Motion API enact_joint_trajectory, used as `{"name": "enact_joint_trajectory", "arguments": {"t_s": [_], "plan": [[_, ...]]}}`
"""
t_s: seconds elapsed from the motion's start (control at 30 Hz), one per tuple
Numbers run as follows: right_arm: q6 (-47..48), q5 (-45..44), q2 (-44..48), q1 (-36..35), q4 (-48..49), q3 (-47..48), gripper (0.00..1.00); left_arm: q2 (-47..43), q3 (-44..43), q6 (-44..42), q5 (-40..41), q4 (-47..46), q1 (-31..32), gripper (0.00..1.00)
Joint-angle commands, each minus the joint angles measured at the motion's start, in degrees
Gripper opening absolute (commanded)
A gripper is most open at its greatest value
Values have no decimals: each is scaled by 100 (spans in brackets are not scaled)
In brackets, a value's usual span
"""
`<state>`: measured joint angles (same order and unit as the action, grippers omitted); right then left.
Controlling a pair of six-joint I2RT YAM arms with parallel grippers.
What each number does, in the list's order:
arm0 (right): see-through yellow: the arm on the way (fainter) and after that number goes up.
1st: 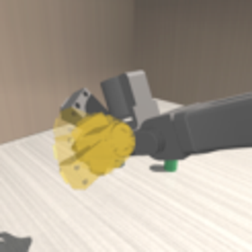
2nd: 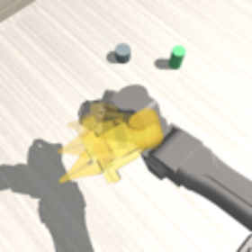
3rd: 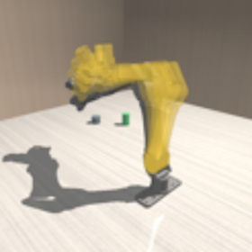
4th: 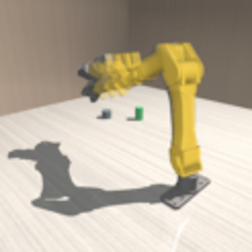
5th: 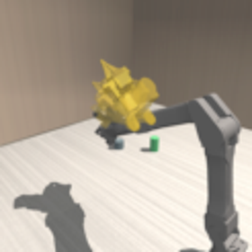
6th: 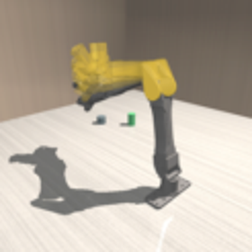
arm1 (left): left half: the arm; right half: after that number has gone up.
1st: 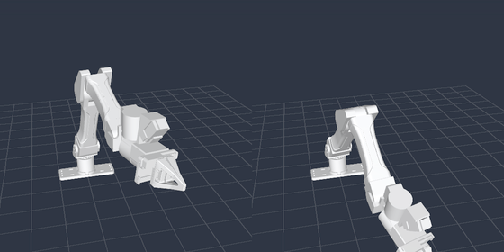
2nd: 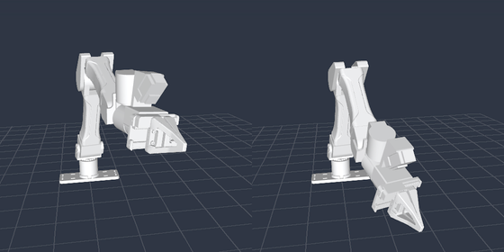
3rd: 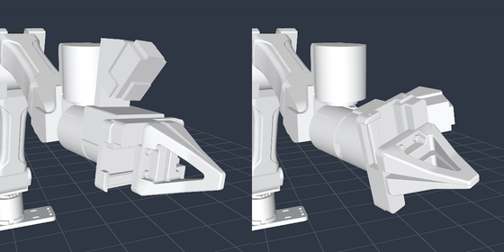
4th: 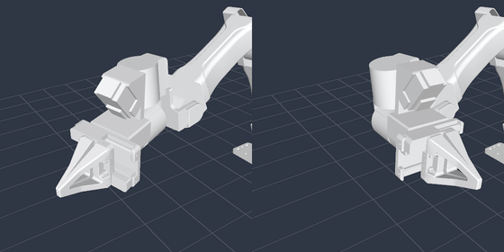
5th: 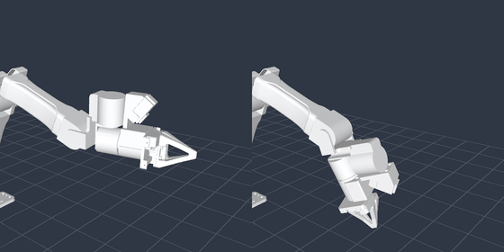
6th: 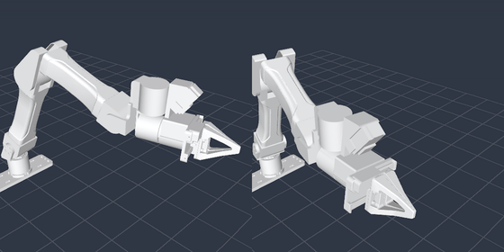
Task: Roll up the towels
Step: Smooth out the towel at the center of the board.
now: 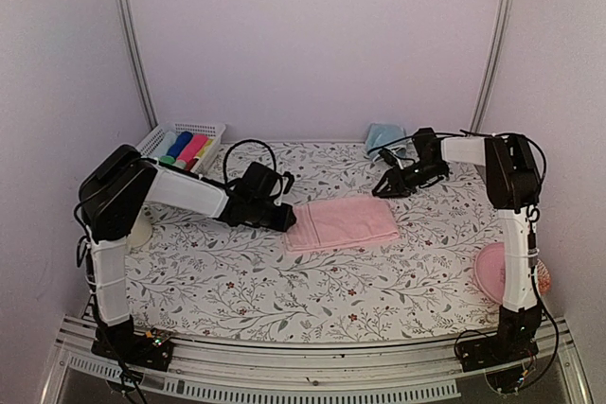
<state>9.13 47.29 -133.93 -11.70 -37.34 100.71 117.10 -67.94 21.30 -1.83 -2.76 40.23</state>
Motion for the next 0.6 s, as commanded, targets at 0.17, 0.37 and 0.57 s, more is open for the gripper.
{"name": "enact_joint_trajectory", "arguments": {"t_s": [0.17, 0.37, 0.57], "plan": [[677, 701, 978, 83, -851, 32, 47, -781, 5, -92, 43, 248, 1, 44], [946, 907, 1307, -59, -1043, -692, 45, -824, 68, -92, -285, 136, 299, 31], [1272, 959, 1302, -161, -1304, -1254, 39, -502, 104, 38, -880, -35, 429, 6]]}}
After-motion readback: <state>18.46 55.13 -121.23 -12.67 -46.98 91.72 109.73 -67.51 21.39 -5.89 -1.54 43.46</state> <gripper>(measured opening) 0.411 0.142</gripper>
